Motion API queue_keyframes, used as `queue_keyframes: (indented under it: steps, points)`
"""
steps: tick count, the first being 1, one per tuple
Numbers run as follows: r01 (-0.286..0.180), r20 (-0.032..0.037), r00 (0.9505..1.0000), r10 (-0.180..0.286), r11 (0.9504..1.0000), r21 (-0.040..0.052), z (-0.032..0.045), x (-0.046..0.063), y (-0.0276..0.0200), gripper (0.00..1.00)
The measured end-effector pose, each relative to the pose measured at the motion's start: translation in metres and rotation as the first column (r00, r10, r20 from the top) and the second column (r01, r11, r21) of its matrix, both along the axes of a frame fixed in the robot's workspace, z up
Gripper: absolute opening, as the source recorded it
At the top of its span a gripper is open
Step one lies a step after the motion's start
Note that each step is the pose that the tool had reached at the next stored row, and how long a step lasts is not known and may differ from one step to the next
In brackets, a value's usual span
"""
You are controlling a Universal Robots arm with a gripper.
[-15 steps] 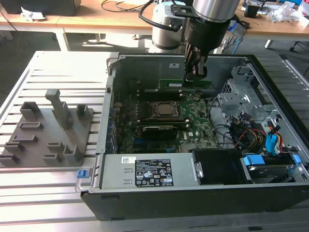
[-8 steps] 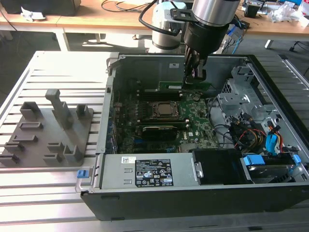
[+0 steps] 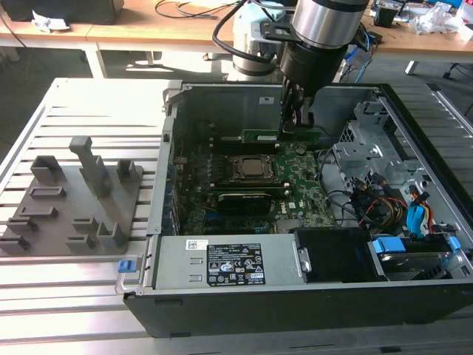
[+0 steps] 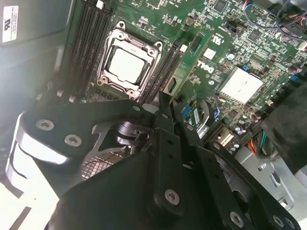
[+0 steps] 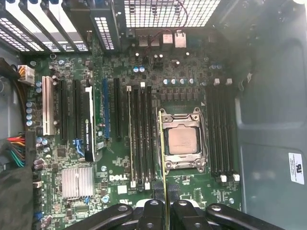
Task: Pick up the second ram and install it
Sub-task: 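Insert the second ram into the second slot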
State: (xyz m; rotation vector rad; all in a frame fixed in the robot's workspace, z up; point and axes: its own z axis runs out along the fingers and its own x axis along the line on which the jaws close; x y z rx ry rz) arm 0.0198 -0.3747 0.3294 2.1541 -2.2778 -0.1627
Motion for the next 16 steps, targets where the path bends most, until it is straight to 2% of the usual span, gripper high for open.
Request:
queue_keyframes:
  steps: [6, 12, 16]
  points:
    - [0.0, 0.0, 1.0, 0.0, 1.0, 0.0, -0.0044, 0.0, 0.0, 0.14]
    - [0.0, -0.0001, 1.0, 0.0, 1.0, -0.0006, -0.0174, 0.0, 0.0, 0.14]
    - [0.0, -0.0002, 1.0, 0.0, 1.0, -0.0009, -0.0231, 0.0, 0.0, 0.14]
